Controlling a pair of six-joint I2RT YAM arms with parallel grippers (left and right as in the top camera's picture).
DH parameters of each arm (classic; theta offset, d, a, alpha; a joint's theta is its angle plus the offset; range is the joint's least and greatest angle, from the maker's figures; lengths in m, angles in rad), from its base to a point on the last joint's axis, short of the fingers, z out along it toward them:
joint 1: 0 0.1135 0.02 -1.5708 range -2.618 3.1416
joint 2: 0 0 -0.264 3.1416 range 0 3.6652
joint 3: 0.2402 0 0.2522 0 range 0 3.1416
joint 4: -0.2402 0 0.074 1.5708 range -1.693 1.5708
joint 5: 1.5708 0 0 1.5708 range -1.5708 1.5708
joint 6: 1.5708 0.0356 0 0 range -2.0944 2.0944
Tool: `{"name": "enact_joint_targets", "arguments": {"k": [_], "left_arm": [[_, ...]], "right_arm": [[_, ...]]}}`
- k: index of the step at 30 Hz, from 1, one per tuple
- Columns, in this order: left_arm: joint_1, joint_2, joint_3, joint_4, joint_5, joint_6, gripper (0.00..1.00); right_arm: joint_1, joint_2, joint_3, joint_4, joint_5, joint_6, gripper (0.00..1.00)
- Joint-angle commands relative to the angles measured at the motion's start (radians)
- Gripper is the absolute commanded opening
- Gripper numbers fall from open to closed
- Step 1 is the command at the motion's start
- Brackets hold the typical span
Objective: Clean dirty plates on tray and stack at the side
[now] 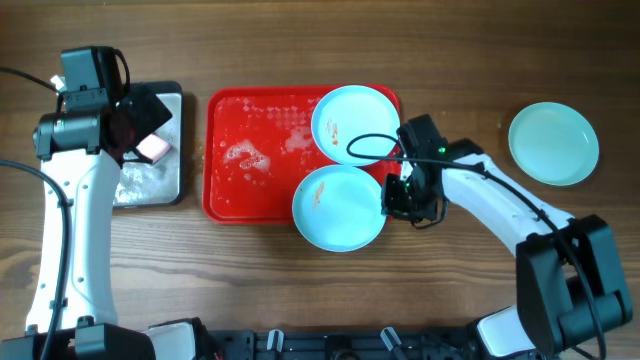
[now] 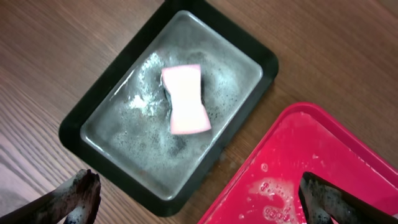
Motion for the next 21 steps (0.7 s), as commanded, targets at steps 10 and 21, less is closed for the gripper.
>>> {"name": "enact_joint_targets", "arguments": {"k": [10, 21], "left_arm": [[0.002, 0.001, 0.004, 0.0, 0.001, 0.001, 1.0], [0.002, 0.001, 0.004, 0.0, 0.001, 0.001, 1.0]], "right_arm": [[0.001, 0.002, -0.044, 0.066, -0.061, 0.015, 0.04], [0.001, -0.08, -0.035, 0.064, -0.105, -0.12, 0.04]]}}
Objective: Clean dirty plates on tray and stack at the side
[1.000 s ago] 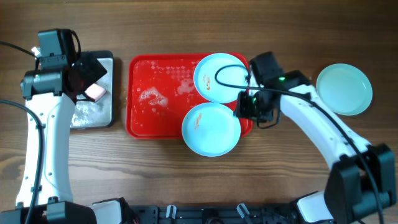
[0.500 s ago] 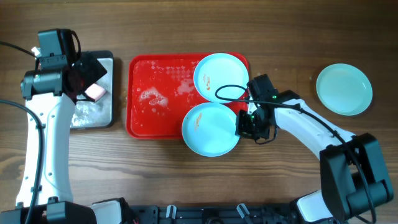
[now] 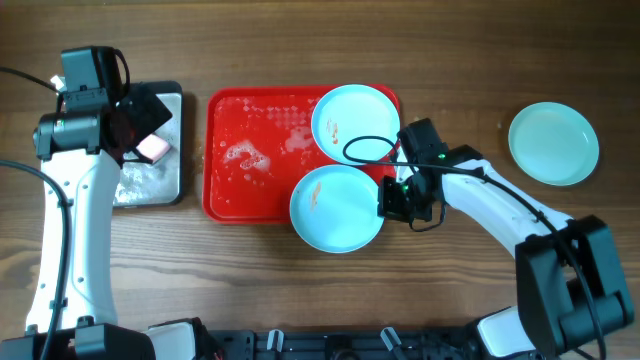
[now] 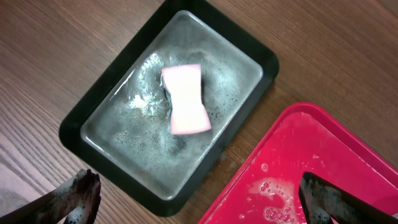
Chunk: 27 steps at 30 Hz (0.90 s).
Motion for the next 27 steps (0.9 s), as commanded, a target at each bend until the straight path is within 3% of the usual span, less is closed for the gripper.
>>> {"name": "enact_joint_targets", "arguments": {"k": [1, 7, 16, 27], "left_arm": [[0.002, 0.001, 0.004, 0.0, 0.001, 0.001, 1.0], [0.002, 0.001, 0.004, 0.0, 0.002, 0.001, 1.0], [0.002, 0.001, 0.004, 0.0, 0.001, 0.001, 1.0], [0.002, 0.001, 0.004, 0.0, 0.002, 0.001, 1.0]], "right_arm": [[0.001, -0.089, -0.002, 0.002, -0.034, -0.055, 0.04], [0.022, -0.12, 0.046, 0.037, -0.029, -0.08, 0.04], [0.183, -0.08, 0.241, 0.137, 0.251, -0.042, 0.04], [0.292, 0.245, 0.441, 0.177, 0.258, -0.06, 0.04]]}}
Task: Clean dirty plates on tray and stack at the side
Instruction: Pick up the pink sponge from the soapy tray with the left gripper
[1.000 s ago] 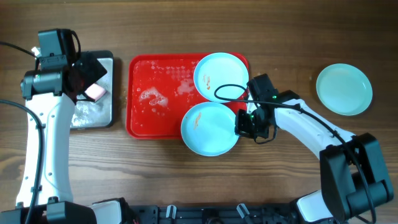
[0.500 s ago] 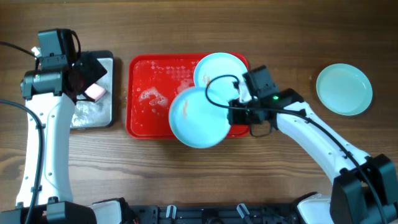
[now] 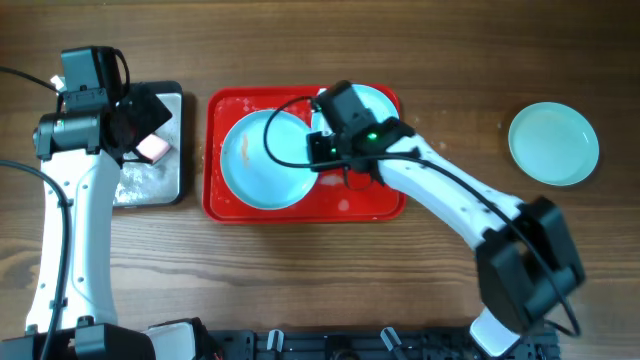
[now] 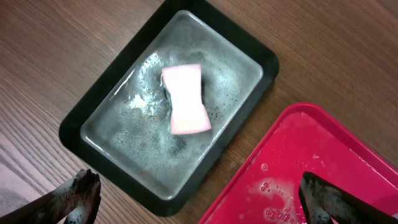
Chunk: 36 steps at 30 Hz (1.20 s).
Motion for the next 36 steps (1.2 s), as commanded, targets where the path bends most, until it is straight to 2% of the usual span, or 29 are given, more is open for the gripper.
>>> {"name": "enact_joint_targets", "arguments": {"k": [1, 12, 19, 25, 26, 27, 28, 29, 30, 32, 34, 36], "left_arm": [[0.002, 0.001, 0.004, 0.0, 0.001, 0.001, 1.0], [0.002, 0.001, 0.004, 0.045, 0.01, 0.001, 1.0], [0.002, 0.001, 0.004, -0.005, 0.192, 0.001, 1.0], [-0.002, 0.001, -0.005, -0.082, 0.377, 0.001, 0.99], [-0.008, 0.001, -0.011, -0.088, 0.383, 0.0, 0.93], [-0.025, 0.006, -0.018, -0.102, 0.382, 0.001, 0.82], [-0.042, 0.01, -0.024, -0.117, 0.382, 0.0, 0.64], [-0.058, 0.014, -0.029, -0.124, 0.382, -0.005, 0.54], [-0.076, 0.018, -0.037, -0.125, 0.382, -0.007, 0.5], [-0.13, 0.033, -0.063, -0.108, 0.382, -0.007, 0.31], [-0.192, 0.062, -0.092, -0.072, 0.381, -0.007, 0.22], [-0.246, 0.105, -0.104, -0.05, 0.364, -0.006, 0.21]], "right_arm": [[0.005, 0.085, 0.031, -0.002, 0.005, -0.009, 0.04], [0.005, 0.182, 0.053, 0.043, -0.041, -0.025, 0.04], [0.02, 0.29, 0.16, 0.032, -0.048, -0.024, 0.05], [0.021, 0.314, 0.17, 0.033, -0.044, 0.032, 0.04], [0.021, 0.314, 0.17, 0.034, -0.044, 0.032, 0.04], [0.021, 0.314, 0.17, 0.034, -0.044, 0.034, 0.04], [0.021, 0.315, 0.17, 0.034, -0.044, 0.035, 0.04], [0.021, 0.315, 0.17, 0.034, -0.043, 0.035, 0.04], [0.021, 0.315, 0.17, 0.036, -0.043, 0.035, 0.04], [0.021, 0.315, 0.17, 0.037, -0.044, 0.035, 0.04], [0.021, 0.315, 0.17, 0.038, -0.044, 0.035, 0.04], [0.021, 0.315, 0.17, 0.037, -0.044, 0.034, 0.04]]}}
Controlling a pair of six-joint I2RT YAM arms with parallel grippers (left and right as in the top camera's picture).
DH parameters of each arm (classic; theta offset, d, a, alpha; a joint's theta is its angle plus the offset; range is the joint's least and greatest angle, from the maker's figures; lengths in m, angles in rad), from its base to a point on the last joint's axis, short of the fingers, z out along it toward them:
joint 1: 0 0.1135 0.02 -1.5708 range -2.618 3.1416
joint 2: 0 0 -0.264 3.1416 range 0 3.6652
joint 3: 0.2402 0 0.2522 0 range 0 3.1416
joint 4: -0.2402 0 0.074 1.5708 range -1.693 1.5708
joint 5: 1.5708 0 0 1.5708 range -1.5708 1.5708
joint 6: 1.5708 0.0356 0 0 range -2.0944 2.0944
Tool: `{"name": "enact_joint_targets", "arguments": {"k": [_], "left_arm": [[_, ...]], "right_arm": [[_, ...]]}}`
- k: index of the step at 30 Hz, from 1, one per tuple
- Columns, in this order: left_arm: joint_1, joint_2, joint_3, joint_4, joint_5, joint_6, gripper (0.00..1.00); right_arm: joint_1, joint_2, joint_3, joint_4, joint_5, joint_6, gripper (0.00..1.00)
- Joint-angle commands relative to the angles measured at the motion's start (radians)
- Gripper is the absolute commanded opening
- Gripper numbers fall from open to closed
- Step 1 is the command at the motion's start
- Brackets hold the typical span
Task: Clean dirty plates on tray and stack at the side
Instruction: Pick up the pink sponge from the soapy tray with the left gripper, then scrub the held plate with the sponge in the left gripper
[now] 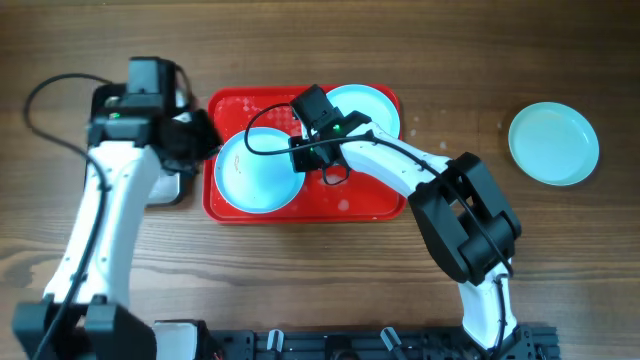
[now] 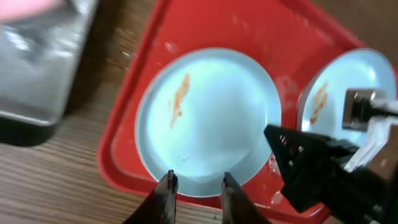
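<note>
A pale blue plate (image 1: pixel 250 172) with an orange smear (image 2: pixel 179 99) lies in the left half of the red tray (image 1: pixel 350 205). My right gripper (image 1: pixel 298 157) is shut on that plate's right rim. A second smeared plate (image 1: pixel 368 108) sits in the tray's far right corner. My left gripper (image 2: pixel 198 185) hangs over the near rim of the first plate, its fingers (image 2: pixel 168 186) narrowly apart with nothing between them. The pink sponge (image 2: pixel 28 4) lies in the black basin (image 2: pixel 31 93), apart from the gripper.
One clean pale blue plate (image 1: pixel 553 143) rests alone on the wooden table (image 1: pixel 560 250) at the far right. The black basin (image 1: pixel 168 190) of soapy water stands just left of the tray, mostly under my left arm. Foam flecks wet the tray floor.
My left arm has left its place above the basin and now stands over the tray's left edge, its fingers much closer together. The right gripper and plate sit slightly lower and further left.
First my right gripper was at the right rim of a smeared plate overhanging the tray's front right edge, while the left gripper stood wide open above the sponge. Then the plate lay in the tray's left half. Now the left gripper is over that plate.
</note>
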Motion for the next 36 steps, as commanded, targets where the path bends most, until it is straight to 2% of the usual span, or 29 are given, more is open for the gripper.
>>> {"name": "enact_joint_targets", "arguments": {"k": [1, 2, 3, 4, 5, 11, 14, 17, 23, 26, 28, 34, 36], "left_arm": [[-0.071, 0.066, -0.029, 0.021, -0.037, 0.0, 0.29], [-0.071, 0.074, -0.029, 0.023, -0.089, -0.024, 0.49], [-0.061, 0.076, -0.029, 0.034, -0.129, -0.05, 0.62], [-0.043, 0.076, -0.028, 0.05, -0.154, -0.069, 0.72], [-0.019, 0.076, -0.026, 0.067, -0.169, -0.087, 0.77], [0.155, 0.111, -0.027, 0.238, -0.373, -0.155, 0.84], [0.192, 0.184, -0.027, 0.295, -0.394, -0.156, 0.85], [0.215, 0.275, -0.027, 0.305, -0.451, -0.207, 0.86], [0.237, 0.383, -0.027, 0.407, -0.447, -0.171, 0.87], [0.238, 0.412, -0.027, 0.46, -0.447, -0.171, 0.85], [0.238, 0.433, -0.027, 0.487, -0.447, -0.172, 0.8], [0.238, 0.464, -0.027, 0.489, -0.447, -0.172, 0.52], [0.238, 0.464, -0.027, 0.489, -0.447, -0.172, 0.34]], "right_arm": [[0.004, 0.023, 0.022, 0.005, -0.011, 0.009, 0.04], [0.004, 0.023, 0.022, 0.005, -0.011, 0.008, 0.04], [0.004, 0.023, 0.022, 0.005, -0.011, 0.008, 0.04], [0.004, 0.023, 0.022, 0.005, -0.011, 0.008, 0.04], [0.004, 0.023, 0.022, 0.005, -0.011, 0.008, 0.04], [0.004, 0.023, 0.022, 0.005, -0.012, 0.004, 0.04], [0.004, 0.023, 0.022, 0.005, -0.012, 0.003, 0.04], [0.004, 0.023, 0.022, 0.003, -0.011, 0.003, 0.04], [0.004, 0.023, 0.022, 0.005, -0.011, 0.002, 0.04], [0.004, 0.023, 0.022, 0.005, -0.012, 0.0, 0.04], [0.004, 0.023, 0.022, 0.005, -0.012, 0.001, 0.04], [0.004, 0.023, 0.022, 0.005, -0.012, 0.001, 0.04], [0.004, 0.023, 0.022, 0.005, -0.013, 0.001, 0.04]]}}
